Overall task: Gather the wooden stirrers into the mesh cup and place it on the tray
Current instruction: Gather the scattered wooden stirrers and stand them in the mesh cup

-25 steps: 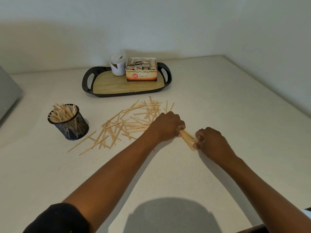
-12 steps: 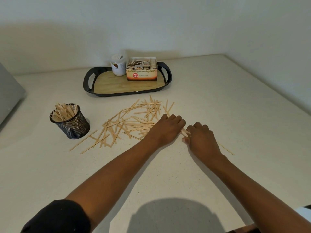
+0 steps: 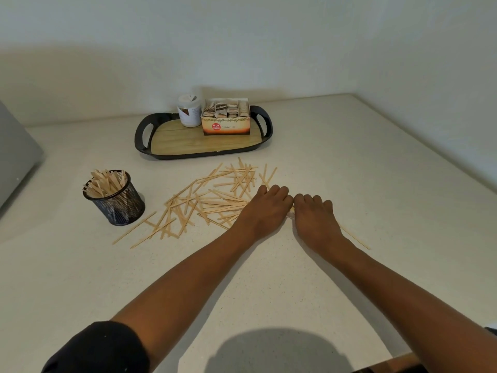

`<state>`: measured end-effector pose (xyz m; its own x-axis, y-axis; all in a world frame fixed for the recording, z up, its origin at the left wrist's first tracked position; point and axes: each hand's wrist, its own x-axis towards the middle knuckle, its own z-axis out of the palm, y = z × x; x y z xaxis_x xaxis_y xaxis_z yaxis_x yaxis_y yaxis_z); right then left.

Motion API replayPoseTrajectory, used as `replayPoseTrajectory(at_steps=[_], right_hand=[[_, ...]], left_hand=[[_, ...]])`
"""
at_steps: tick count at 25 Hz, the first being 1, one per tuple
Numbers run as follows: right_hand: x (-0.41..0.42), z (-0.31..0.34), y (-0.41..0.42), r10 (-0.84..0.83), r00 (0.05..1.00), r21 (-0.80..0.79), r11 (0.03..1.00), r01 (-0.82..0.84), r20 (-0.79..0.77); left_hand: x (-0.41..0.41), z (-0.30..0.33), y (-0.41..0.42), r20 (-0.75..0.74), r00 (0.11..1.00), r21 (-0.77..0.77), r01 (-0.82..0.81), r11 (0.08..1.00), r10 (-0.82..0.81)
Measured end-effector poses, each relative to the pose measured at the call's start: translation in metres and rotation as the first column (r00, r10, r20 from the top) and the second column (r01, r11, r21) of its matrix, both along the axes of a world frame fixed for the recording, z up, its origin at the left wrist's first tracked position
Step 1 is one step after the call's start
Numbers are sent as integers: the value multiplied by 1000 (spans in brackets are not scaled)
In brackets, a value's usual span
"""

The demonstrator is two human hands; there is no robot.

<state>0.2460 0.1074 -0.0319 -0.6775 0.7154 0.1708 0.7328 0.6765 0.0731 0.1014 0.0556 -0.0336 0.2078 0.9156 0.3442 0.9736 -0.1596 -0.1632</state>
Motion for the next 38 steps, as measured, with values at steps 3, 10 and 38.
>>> replayPoseTrajectory(at_steps=[3,10,38], right_hand=[[0,13,8,88,993,-28,996,-91,-75],[-4,49,28,286,953,8,958,-287,-99],[-238,117,-83,85,727,-421,767,-484,-681]], left_hand=[[-1,11,1,20,999,21,-38,999,38],[-24,36,-1,220,975,-43,41,998,-30],[-162,86,-144,793,517,-151,-345,926,322]])
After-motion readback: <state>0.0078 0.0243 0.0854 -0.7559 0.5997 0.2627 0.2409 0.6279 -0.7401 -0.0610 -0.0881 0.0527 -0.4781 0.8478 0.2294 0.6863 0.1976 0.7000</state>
